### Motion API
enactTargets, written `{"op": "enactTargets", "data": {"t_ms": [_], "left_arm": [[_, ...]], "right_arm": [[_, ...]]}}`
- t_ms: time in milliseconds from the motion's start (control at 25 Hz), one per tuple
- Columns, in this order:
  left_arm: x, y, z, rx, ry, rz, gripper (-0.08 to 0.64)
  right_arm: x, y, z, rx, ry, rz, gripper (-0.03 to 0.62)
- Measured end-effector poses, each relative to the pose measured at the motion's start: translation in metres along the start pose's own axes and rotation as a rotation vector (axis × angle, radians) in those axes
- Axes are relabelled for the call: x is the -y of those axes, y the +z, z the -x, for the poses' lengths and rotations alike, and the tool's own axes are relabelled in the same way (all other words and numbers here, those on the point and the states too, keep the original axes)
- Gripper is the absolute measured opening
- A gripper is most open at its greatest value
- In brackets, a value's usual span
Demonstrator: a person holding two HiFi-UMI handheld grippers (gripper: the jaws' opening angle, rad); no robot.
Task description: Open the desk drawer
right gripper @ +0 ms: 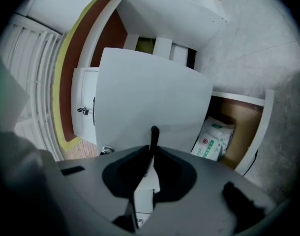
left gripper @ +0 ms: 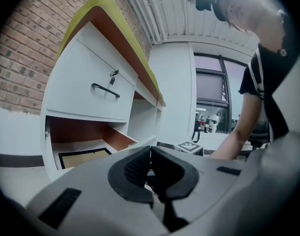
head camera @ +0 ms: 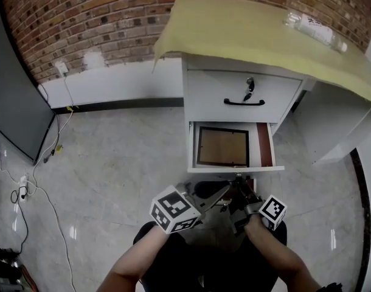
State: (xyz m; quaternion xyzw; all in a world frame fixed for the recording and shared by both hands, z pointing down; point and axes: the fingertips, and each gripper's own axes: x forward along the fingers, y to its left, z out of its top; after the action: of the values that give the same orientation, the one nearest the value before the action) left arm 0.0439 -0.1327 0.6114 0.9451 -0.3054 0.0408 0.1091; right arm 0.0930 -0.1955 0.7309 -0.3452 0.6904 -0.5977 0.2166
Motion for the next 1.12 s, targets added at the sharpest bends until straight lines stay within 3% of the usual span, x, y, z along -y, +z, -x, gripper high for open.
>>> {"op": "enactTargets", "data": {"t_ms": [200, 320, 480, 840, 1040, 1120], "left_arm": [[-0.004, 0.006, 0.003, 0.043, 0.001, 0.061, 0.011], [-0.005, 0.009, 0.002, 0.063, 0.017, 0.073, 0.011], [-0.006, 0.014, 0.004, 0.065, 0.050, 0.076, 0.011], [-0.012, 0.025, 0.004, 0.045, 0.037, 0.062, 0.011], [-0.021, 0.022, -0.003, 0.023, 0.031, 0.014, 0.011], [-0.021, 0.023, -0.006, 0.029, 0.020, 0.037, 0.011]], "right_arm": [[0.002, -0.001, 0.003, -0.001, -0.008, 0.005, 0.040], [-0.001, -0.002, 0.003, -0.025, 0.001, 0.064, 0.046], [-0.010, -0.007, 0.001, -0.082, -0.005, 0.193, 0.140], [-0.004, -0.013, -0.005, -0.264, -0.066, 0.321, 0.138], [-0.004, -0.014, -0.012, -0.337, -0.048, 0.449, 0.138], [-0.005, -0.012, -0.012, -0.341, -0.052, 0.418, 0.138]]}}
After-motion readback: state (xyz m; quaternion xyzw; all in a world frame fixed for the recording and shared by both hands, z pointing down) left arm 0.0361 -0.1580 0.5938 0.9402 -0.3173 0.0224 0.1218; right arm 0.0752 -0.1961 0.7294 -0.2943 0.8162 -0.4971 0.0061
